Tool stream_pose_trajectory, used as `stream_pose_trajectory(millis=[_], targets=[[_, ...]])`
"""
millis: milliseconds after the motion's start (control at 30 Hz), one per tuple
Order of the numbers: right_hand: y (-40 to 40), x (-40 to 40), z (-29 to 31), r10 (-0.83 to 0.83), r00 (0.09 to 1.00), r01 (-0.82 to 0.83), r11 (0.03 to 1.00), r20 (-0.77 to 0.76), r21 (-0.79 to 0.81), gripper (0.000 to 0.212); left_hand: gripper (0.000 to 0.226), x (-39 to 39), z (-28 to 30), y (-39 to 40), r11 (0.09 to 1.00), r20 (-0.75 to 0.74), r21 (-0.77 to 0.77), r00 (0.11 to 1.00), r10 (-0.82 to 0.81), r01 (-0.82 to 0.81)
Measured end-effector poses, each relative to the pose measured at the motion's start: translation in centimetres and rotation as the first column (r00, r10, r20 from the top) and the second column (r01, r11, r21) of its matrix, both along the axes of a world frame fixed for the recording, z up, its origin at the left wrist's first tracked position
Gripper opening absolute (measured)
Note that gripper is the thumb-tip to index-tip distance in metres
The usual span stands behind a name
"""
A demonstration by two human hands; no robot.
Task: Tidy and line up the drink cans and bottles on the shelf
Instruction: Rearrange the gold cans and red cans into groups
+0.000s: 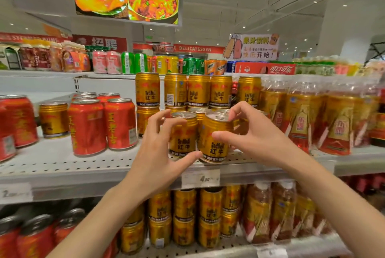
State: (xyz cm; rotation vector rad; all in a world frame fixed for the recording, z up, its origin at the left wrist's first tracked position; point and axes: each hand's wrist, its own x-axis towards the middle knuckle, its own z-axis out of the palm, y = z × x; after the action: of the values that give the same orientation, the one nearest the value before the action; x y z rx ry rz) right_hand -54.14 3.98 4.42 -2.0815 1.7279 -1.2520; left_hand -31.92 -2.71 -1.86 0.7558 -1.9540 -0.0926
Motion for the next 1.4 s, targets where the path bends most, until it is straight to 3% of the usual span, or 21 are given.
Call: stream_pose_trajectory(millis=[200,600,800,967,1233,1400], targets=[[-1.4,0.1,-1.5,-0.1,0.979,0.068,0.982,-0.176,-0.176,0.041,0.062,0.5,0.1,-1.0,1.0,-0.059,0.026,0.998,-0.012,0.013],[-2.2,-0.1,-2.7,-0.097,0.985,0.059,0.968,-0.146,-0.244,0.044,0.06,0.0,-0.1,-1.4,0.998,-0.124,0.06,0.992,-0.012,0.019],[-2.0,0.6,-3.9,-0.106,0.993,0.09,0.96,-0.048,-0.266,0.045,0.059,0.0,0.0,-1.0,0.996,-0.155,0.09,0.988,-0.007,0.022],[-0.7,1.1,-4.9,-0.119,0.983,0.147,0.967,0.141,-0.209,0.056,0.046,1.1,0.0,0.2,0.987,-0.182,0.16,0.983,0.011,0.019],[3.3,5.2,-8.5,-0.074,0.905,0.134,0.984,0.419,-0.117,0.025,0.033,6.9,-3.0,5.4,0.943,-0.403,0.312,0.915,0.021,0.116],[4.4,10.2,-12.4,-0.093,0.872,0.087,0.996,0.481,0.035,0.016,0.029,12.9,-6.8,6.5,0.883,-0.471,0.445,0.877,0.093,0.146]])
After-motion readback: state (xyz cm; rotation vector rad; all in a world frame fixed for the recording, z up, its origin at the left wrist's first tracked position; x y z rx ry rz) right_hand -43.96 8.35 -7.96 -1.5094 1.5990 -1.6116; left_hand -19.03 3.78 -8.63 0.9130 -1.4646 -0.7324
